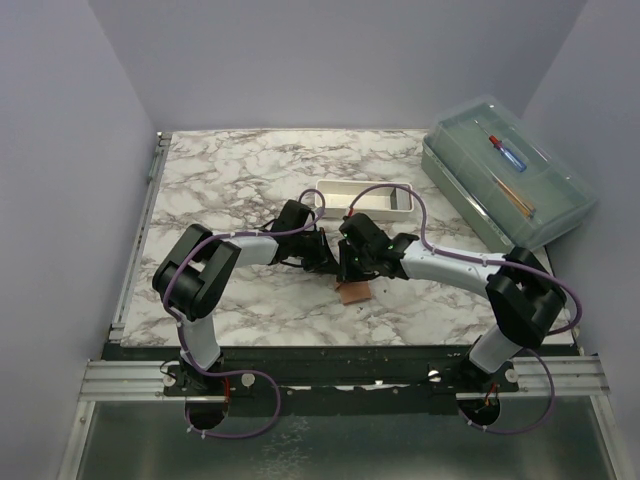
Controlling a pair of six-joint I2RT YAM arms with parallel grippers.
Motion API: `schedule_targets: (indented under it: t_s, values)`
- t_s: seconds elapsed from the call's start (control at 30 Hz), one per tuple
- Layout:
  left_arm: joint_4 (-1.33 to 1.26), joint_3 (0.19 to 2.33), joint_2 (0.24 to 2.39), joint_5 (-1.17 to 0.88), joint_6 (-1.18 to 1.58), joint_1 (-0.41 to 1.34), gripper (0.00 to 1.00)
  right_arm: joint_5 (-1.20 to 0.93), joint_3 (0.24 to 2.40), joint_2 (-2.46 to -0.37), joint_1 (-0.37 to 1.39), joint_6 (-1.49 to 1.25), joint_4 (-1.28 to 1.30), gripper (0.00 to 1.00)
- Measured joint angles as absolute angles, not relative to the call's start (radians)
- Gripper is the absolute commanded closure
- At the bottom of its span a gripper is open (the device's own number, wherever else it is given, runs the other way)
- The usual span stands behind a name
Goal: Put the credit cards into the card holder
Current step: Close the card holder at the center of the board.
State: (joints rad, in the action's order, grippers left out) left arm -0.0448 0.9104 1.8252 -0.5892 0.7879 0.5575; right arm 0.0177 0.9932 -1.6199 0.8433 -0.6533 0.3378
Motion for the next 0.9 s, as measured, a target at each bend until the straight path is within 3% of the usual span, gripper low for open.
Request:
schedule_targets:
  t_s: [0.13,0.3,0.9]
  values:
    - [-0.045,0.910,1.825,-0.590,0.788,0.558,1.00,0.001,0.993,-1.627,0.843,-0.653,0.336,0.85]
    - [-0.045,0.910,1.825,-0.590,0.788,0.558,1.00,-0.016,0.993,-1.629,0.843,-0.653,0.330,1.00]
    - [-0.042,0.910,1.826,-0.589,0.781,0.558,1.00,0.089,0.993,-1.626,0.843,-0.653,0.369,1.00]
